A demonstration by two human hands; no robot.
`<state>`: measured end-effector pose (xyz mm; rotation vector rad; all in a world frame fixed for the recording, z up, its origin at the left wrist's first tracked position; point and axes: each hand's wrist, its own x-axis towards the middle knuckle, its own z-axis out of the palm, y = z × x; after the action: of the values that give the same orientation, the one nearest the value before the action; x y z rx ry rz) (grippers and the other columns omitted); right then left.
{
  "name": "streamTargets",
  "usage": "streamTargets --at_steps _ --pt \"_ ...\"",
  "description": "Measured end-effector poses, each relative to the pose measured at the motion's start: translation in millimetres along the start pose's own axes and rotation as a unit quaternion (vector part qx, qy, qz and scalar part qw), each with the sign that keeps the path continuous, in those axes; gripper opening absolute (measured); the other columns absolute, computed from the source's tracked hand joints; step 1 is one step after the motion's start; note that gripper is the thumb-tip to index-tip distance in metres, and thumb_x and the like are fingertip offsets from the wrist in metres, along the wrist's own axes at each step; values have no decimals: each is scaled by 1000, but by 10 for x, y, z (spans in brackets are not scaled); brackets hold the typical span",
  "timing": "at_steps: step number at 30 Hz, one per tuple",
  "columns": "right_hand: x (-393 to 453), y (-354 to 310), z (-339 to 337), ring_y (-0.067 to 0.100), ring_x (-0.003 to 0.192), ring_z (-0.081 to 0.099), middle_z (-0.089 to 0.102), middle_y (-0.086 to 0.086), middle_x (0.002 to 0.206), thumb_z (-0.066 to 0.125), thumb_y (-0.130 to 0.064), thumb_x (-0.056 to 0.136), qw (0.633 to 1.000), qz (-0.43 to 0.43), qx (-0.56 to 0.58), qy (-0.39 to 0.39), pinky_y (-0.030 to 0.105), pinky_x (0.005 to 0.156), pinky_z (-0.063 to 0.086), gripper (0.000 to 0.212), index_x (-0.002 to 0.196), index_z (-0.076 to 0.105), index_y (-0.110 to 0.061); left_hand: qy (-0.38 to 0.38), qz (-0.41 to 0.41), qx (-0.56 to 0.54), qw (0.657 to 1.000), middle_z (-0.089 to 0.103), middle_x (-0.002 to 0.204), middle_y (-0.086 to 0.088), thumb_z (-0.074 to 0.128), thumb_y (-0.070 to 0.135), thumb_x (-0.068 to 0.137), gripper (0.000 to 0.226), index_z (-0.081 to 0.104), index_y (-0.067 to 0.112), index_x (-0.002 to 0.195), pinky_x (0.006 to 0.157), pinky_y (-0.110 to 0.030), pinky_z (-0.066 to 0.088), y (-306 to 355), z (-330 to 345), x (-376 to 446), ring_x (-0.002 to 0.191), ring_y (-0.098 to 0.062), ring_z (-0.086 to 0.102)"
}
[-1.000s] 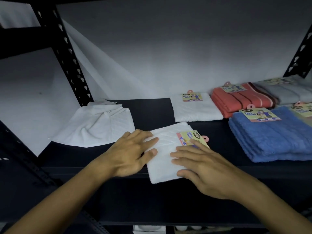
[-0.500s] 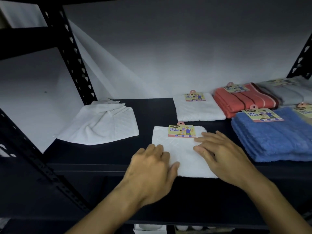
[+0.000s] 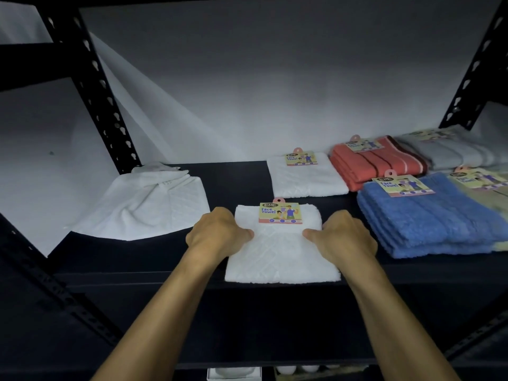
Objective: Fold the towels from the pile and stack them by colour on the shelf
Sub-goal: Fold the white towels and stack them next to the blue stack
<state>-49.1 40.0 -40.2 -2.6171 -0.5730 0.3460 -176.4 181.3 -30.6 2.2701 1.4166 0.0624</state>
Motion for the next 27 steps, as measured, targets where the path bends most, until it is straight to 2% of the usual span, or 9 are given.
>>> streamTargets --at_steps 3,6,10,13,16,19,22,23,27 --pt "70 2 14 17 66 52 59 -1 81 67 -38 84 999 12 44 -27 26 53 34 26 87 58 -15 -20 -12 -44 999 61 79 1 71 35 81 28 55 13 80 64 -28 45 -2 38 49 71 -18 59" --pt "55 5 72 11 62 49 55 -4 77 59 -29 90 999 -11 37 -15 24 48 29 16 80 54 -18 -8 1 -70 998 56 72 2 65 28 83 23 52 12 73 57 -26 38 -3 106 20 63 -19 53" --pt "48 44 124 14 72 54 57 -2 87 58 -29 94 988 -42 140 38 26 54 38 14 94 54 -16 80 53 -46 994 53 80 6 52 31 96 17 50 14 95 52 -29 31 28 227 -143 67 -14 48" --pt "112 61 79 10 74 57 61 -2 90 63 -24 92 962 -51 263 51 25 54 41 11 93 55 -17 112 59 -138 982 55 82 5 50 32 99 18 47 15 99 53 -30 36 51 277 -164 69 -11 52" --pt "246 22 -29 7 74 57 60 -6 85 67 -21 90 935 -68 340 73 24 57 43 14 89 53 -20 122 56 -286 949 61 90 5 56 31 98 17 49 17 104 56 -25 44 140 269 -51 75 -8 58" --pt "540 -85 -195 16 77 61 60 -8 79 69 -20 89 922 -84 361 113 30 68 51 17 83 53 -22 130 79 -389 909 57 95 14 59 26 97 23 45 20 115 49 -11 41 369 213 157 76 0 56" --pt "940 -177 -353 23 81 63 64 1 87 64 -19 92 932 -93 323 137 33 72 53 8 87 59 -15 127 111 -399 901 52 99 14 56 23 99 35 39 17 130 52 -5 41 684 150 432 76 -1 52" --pt "1079 -193 -383 24 83 62 64 3 91 62 -18 93 938 -96 301 140 31 71 51 7 93 62 -11 123 116 -392 904 54 107 9 54 22 100 40 36 16 135 61 -8 44 785 145 544 83 -5 54" --pt "1557 -207 -378 33 97 63 65 14 107 56 -20 96 964 -96 206 141 34 77 51 27 115 58 -1 116 105 -315 936 61 120 -12 49 25 101 49 26 15 143 90 -44 53 1091 196 898 103 -30 63"
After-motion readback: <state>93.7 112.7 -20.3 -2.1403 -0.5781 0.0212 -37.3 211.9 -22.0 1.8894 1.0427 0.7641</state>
